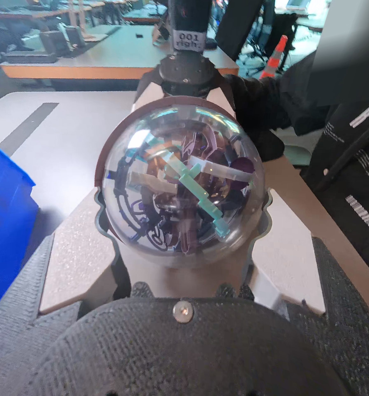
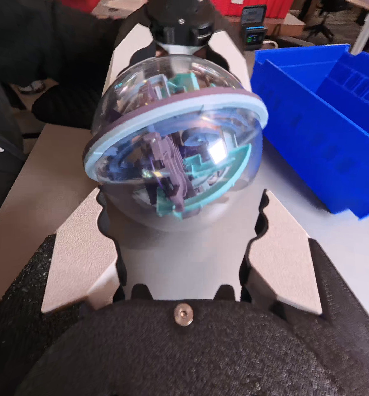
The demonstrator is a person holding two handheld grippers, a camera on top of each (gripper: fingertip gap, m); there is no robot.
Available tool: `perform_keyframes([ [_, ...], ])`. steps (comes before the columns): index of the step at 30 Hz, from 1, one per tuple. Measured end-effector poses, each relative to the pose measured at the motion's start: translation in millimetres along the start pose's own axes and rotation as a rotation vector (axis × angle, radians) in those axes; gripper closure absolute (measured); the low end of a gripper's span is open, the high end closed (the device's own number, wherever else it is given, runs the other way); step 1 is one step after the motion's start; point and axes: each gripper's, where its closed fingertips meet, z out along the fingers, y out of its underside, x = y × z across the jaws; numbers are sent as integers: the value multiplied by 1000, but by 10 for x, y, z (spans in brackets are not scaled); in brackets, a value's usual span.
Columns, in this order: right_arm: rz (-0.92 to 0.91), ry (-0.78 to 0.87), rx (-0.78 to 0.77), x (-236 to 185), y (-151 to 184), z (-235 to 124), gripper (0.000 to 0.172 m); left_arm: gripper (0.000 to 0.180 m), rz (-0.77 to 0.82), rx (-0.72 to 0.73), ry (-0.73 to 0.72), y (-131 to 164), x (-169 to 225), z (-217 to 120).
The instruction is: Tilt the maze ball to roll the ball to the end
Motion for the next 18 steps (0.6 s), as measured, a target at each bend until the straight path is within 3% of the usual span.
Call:
perform_keyframes([
  [5, 68, 115, -9, -113, 117, -131, 36, 40, -102, 89, -122, 1, -52, -41],
  [10, 210, 206, -11, -332, 128, -31, 34, 40, -133, 131, -211, -11, -56, -39],
  [14, 290, 287, -28, -324, 141, 94, 30, 39, -152, 159, -248, -14, -43, -7],
  [18, 291, 337, -40, -227, 131, 95, 38, 40, -147, 155, -256, -7, 31, 21],
])
